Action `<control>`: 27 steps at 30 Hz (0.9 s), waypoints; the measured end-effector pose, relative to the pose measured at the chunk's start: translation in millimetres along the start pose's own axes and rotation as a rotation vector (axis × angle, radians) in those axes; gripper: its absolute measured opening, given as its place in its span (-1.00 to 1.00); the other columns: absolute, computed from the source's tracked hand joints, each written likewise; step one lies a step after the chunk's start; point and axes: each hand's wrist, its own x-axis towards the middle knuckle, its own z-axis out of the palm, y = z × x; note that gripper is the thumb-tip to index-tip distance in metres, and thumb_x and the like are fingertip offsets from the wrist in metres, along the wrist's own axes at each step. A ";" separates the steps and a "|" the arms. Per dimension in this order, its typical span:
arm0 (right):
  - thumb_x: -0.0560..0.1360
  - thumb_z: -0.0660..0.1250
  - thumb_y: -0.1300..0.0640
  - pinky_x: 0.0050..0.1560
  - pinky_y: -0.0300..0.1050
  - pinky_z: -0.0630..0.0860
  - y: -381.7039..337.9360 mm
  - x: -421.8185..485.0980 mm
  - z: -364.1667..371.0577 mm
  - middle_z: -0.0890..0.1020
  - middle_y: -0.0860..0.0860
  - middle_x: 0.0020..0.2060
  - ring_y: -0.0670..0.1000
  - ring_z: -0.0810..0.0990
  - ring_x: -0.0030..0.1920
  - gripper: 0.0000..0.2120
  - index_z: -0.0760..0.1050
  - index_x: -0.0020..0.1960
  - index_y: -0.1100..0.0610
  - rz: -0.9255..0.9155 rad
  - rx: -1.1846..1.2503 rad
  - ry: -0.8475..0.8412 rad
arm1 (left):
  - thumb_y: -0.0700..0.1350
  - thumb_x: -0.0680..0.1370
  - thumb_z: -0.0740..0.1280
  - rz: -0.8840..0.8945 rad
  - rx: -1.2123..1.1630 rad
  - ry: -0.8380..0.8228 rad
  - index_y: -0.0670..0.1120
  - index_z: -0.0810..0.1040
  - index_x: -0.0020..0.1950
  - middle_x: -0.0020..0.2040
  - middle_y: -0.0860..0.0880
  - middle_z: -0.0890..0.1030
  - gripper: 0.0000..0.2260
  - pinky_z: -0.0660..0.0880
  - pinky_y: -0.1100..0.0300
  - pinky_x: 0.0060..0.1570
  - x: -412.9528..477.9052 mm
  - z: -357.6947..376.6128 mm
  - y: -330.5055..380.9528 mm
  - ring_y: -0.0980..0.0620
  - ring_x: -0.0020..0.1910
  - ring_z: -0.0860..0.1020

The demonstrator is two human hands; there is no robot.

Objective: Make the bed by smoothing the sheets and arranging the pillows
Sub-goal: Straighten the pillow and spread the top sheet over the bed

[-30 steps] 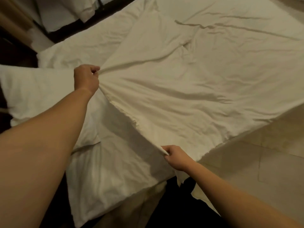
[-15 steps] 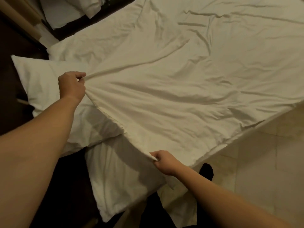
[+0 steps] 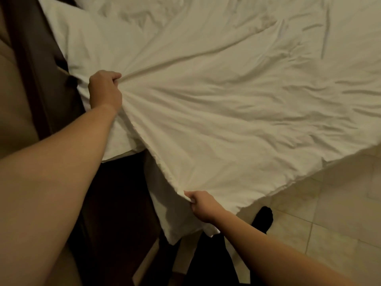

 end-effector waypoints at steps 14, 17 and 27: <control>0.62 0.11 0.26 0.25 -0.11 0.42 -35.9 44.7 79.3 0.51 0.04 0.43 0.14 0.46 0.41 -0.39 0.23 0.58 -0.21 0.008 -0.042 -0.145 | -0.40 0.59 0.12 0.010 0.049 0.085 -0.14 0.63 0.34 0.30 -0.18 0.60 -0.56 0.41 0.11 0.41 -5.2 0.1 -64.4 -0.17 0.29 0.54; 0.61 0.11 0.29 0.34 -0.06 0.40 -44.4 52.5 90.6 0.46 0.07 0.47 0.16 0.43 0.44 -0.38 0.20 0.61 -0.13 0.021 -0.061 -0.176 | -0.41 0.56 0.12 -0.029 0.033 0.103 -0.12 0.64 0.33 0.28 -0.18 0.60 -0.53 0.44 0.09 0.38 -8.5 -2.2 -62.4 -0.18 0.27 0.55; 0.58 0.15 0.34 0.26 -0.16 0.37 -36.3 76.7 110.4 0.46 0.03 0.43 0.12 0.46 0.40 -0.27 0.12 0.62 -0.19 0.034 -0.120 -0.324 | -0.42 0.55 0.10 -0.145 0.149 0.103 -0.13 0.63 0.24 0.27 -0.19 0.55 -0.57 0.50 0.05 0.13 -25.5 -0.4 -60.1 -0.21 0.19 0.55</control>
